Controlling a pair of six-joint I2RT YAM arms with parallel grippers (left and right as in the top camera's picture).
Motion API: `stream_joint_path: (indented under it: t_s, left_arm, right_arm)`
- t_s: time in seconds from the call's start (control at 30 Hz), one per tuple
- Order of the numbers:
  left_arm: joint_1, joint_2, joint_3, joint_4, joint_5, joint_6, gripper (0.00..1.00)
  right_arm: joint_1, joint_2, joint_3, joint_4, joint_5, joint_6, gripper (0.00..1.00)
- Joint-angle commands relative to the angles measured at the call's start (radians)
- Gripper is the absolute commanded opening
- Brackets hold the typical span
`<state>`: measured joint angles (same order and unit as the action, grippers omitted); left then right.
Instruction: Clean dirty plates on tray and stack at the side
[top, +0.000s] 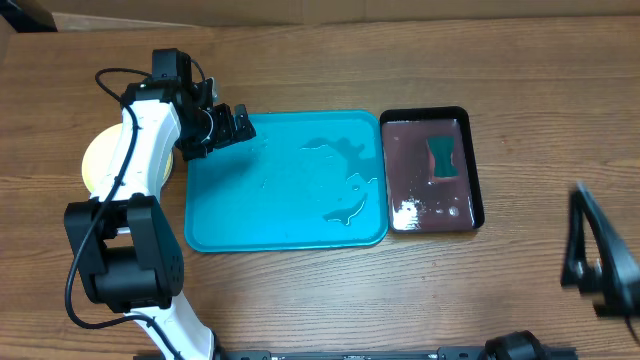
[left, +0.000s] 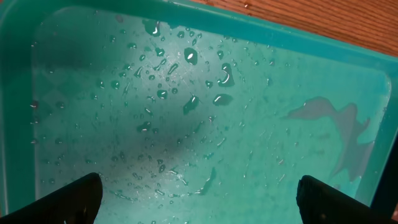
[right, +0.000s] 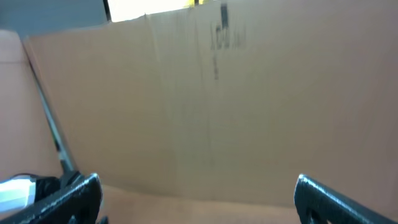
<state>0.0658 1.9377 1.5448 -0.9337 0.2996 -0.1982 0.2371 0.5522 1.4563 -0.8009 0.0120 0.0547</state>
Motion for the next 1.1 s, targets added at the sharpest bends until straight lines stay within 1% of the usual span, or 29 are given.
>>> stream_joint_path:
  t_s: [0.0,0.07,0.17,0.2,0.23,0.27,0.33,0.4,0.5,0.6,0.9,1.07]
  left_arm:
    - [-0.001,-0.013,-0.006,0.001,0.005,0.027,1.0]
    - [-0.001,-0.013,-0.006,0.001,0.005,0.027,1.0]
    - [-0.001,-0.013,-0.006,0.001,0.005,0.027,1.0]
    - [-0.001,-0.013,-0.006,0.001,0.005,0.027,1.0]
    - [-0.001,-0.013,-0.006,0.001,0.005,0.027,1.0]
    - [-0.001,-0.013,-0.006,0.001,0.005,0.027,1.0]
    - [-0.001,-0.013,-0.006,0.001,0.005,0.027,1.0]
    - [-0.001,-0.013,-0.006,0.001,0.005,0.027,1.0]
    - [-0.001,-0.013,-0.006,0.001,0.005,0.027,1.0]
    - [-0.001,-0.013,-0.006,0.001,0.005,0.027,1.0]
    - [-0.001,-0.013,-0.006,0.001,0.005,0.027,1.0]
    - [-0.001,-0.013,-0.006,0.001,0.005,0.027,1.0]
  right_arm:
    - [-0.025,-0.139,-0.232,0.082,0.013,-0.03,1.0]
    - [-0.035,-0.257,-0.411,0.178,0.009,-0.029,1.0]
    - [-0.046,-0.371,-0.616,0.314,-0.011,-0.025,1.0]
    - [-0.053,-0.412,-0.702,0.393,-0.026,-0.021,1.0]
    - [-0.059,-0.432,-0.75,0.444,-0.039,-0.018,1.0]
    - [-0.07,-0.473,-0.863,0.588,-0.063,-0.011,1.0]
    - [-0.08,-0.515,-0.988,0.76,-0.066,0.021,1.0]
    - [-0.087,-0.542,-1.087,0.88,-0.068,0.032,1.0]
    - [-0.088,-0.549,-1.204,1.006,-0.074,0.034,1.0]
    - [-0.088,-0.549,-1.288,1.044,-0.081,0.035,1.0]
    - [-0.105,-0.549,-1.451,1.038,-0.084,0.035,1.0]
    - [-0.123,-0.549,-1.448,0.879,-0.08,0.023,1.0]
